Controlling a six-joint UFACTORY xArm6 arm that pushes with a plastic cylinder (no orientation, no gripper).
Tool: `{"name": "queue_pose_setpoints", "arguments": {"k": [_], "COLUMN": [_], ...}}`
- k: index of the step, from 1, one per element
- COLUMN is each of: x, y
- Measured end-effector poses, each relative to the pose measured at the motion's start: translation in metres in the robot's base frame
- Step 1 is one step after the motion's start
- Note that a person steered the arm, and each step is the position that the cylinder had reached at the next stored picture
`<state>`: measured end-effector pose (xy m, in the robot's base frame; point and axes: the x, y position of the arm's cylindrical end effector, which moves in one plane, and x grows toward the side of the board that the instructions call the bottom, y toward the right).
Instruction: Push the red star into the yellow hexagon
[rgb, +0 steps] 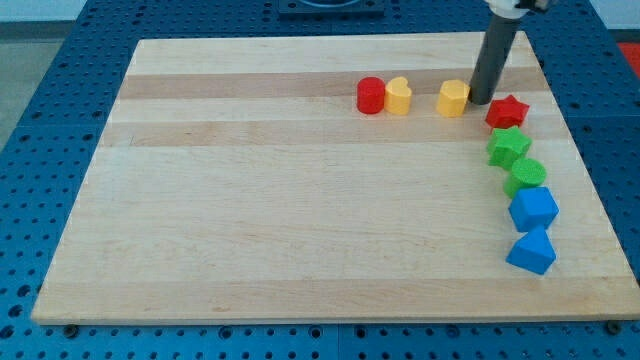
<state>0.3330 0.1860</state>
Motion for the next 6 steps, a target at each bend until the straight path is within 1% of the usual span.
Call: {"name": "queue_pose_setpoints", "arguments": {"k": [2, 3, 5, 6], "x": [0.0, -0.002, -0.022, -0.013], "y": [-0.028, -0.012, 0.103, 0.148]}}
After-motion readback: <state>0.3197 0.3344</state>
